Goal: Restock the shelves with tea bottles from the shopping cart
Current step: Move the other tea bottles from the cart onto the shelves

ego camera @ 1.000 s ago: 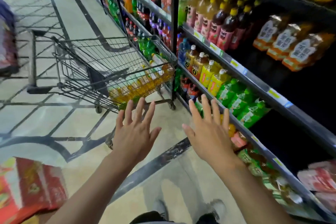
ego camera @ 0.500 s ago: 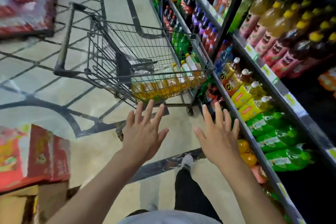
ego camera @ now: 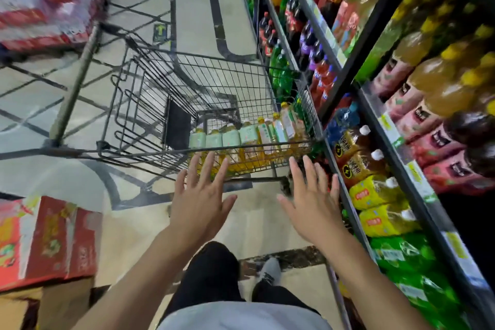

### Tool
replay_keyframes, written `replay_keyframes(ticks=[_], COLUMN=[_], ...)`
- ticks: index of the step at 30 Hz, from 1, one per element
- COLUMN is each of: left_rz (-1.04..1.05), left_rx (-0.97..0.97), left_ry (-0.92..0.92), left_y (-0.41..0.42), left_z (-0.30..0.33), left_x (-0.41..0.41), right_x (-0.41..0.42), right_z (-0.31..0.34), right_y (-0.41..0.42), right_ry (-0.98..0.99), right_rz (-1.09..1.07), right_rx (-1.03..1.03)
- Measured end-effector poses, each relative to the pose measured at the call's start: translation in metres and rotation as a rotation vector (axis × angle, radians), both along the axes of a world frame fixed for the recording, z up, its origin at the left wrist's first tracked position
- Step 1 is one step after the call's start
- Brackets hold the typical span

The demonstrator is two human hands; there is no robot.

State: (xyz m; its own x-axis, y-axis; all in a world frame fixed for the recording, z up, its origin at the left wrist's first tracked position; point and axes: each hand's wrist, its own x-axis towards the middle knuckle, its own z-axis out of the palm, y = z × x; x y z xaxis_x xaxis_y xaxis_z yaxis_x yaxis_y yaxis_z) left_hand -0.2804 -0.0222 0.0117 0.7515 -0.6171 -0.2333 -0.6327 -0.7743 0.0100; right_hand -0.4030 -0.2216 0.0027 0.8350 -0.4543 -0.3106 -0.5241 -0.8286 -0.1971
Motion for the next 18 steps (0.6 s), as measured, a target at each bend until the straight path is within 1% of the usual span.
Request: replay_keyframes(ticks=[6, 10, 14, 18], left_rz=[0.031, 0.015, 0.016, -0.059], left_rx=[0.007, -0.014, -0.002, 0.003], left_ry=[0.069, 0.097, 0.191, 0.295], left_y=[-0.037, -0.065, -0.099, -0.133], left_z=[-0.014, -0.043, -0.064, -0.084], left_x=[0.066, 0.125, 0.183, 0.229], right_x=[0.074, 0.128, 0.185, 0.241], right_z=[-0.02, -0.035, -0.046, -0.065], right_y=[-0.046, -0.068, -0.091, -0.119], right_ry=[0.098, 0.185, 0.254, 0.245], right_rz=[0.073, 0.07, 0.08, 0.048], right_rx=[-0.007, 0.022, 0.02, 0.053])
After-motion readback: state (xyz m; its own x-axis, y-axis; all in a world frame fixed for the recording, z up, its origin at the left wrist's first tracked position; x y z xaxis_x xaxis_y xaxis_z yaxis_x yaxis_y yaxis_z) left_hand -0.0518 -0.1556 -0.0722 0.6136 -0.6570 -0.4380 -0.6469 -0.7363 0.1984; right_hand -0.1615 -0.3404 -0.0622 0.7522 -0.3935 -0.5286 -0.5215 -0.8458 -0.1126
